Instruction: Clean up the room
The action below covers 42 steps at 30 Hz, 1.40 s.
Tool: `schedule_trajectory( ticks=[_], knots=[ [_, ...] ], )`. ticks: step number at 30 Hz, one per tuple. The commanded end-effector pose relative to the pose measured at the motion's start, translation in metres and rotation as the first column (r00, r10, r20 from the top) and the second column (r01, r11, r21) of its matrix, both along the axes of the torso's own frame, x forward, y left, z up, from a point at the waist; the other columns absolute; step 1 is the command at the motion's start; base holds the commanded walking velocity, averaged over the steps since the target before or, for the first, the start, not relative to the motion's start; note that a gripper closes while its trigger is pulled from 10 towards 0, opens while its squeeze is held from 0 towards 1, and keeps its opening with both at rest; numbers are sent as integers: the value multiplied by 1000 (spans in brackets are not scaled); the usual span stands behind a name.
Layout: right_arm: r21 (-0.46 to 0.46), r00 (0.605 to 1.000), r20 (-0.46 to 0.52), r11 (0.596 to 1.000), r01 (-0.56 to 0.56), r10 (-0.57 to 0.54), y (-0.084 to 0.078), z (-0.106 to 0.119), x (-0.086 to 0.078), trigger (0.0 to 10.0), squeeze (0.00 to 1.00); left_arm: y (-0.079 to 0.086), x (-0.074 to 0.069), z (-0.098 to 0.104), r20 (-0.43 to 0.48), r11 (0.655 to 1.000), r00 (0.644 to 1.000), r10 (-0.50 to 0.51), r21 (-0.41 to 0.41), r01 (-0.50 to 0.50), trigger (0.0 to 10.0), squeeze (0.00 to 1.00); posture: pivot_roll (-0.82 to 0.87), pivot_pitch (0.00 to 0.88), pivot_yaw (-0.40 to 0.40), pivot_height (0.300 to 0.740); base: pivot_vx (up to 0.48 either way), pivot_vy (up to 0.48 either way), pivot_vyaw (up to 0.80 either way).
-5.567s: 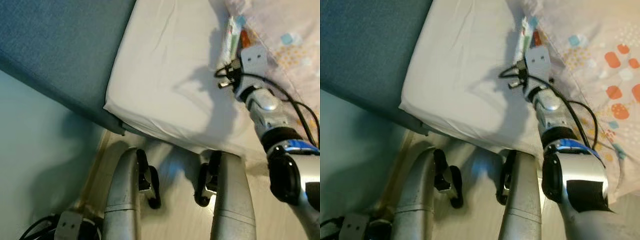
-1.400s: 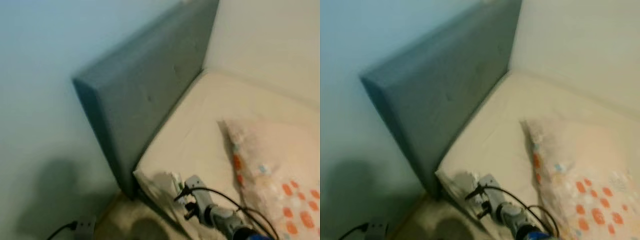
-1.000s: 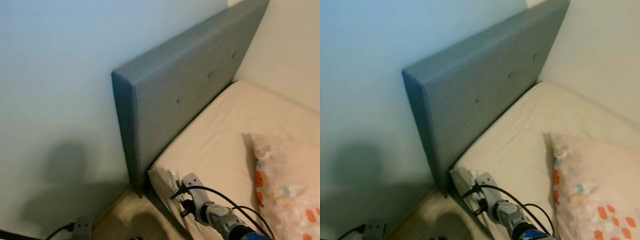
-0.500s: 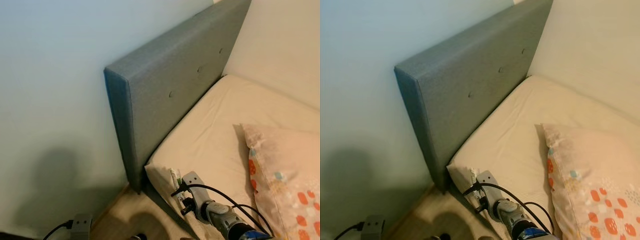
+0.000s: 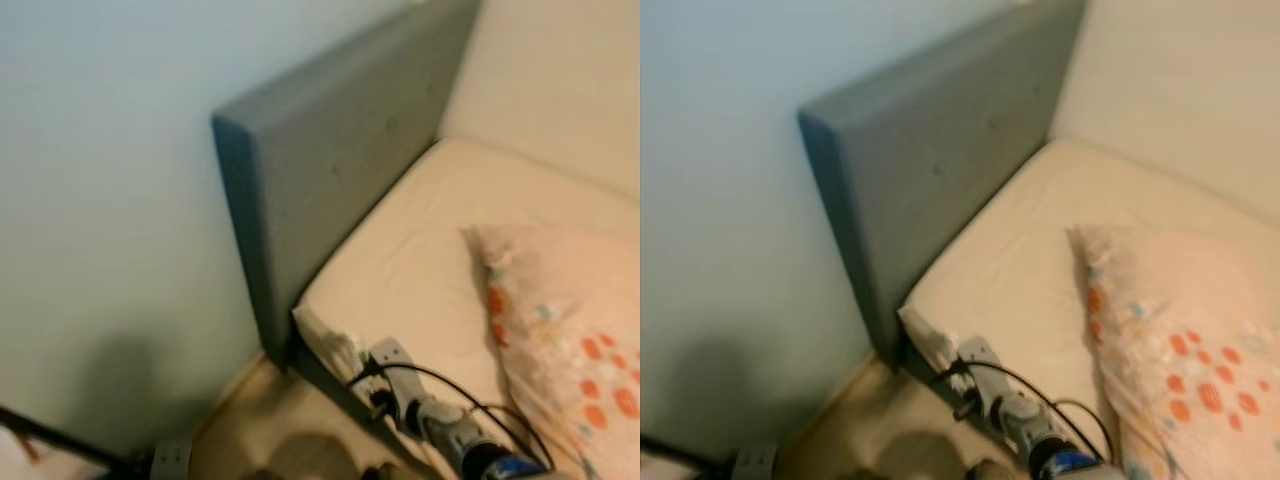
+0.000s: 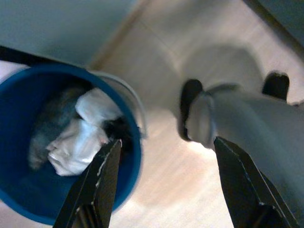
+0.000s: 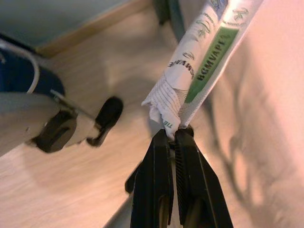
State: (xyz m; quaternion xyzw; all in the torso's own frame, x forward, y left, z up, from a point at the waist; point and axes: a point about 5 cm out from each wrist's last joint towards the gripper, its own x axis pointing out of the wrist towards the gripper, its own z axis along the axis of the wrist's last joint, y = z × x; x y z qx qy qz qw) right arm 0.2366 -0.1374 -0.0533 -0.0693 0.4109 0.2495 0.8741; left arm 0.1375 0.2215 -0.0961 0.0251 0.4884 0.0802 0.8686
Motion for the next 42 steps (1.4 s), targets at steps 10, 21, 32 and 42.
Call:
schedule_trajectory(
  ticks=[10,21,32,42],
  knots=[
    [30,1000,10,1000,-3,3,4,2,2,10000,0,-3,-11,-4,-35,1000,999,6,-10,-6,10000,0,8,3,23,740,-355,0,160],
    [39,1000,10,999,-28,27,7,4,4,10000,0,-4,-6,-3,-12,1000,1000,15,-22,-16,10000,0,13,0,22,740,-115,0,800],
    [47,999,10,998,-43,43,7,5,5,10000,0,-4,-5,-2,-9,1000,1000,2,-20,-2,10000,0,13,0,19,740,0,0,799],
    [48,998,7,997,-55,55,7,5,5,10000,0,-4,-3,-2,-5,1000,1000,-6,-20,6,10000,0,13,0,17,740,0,0,796]
  ],
)
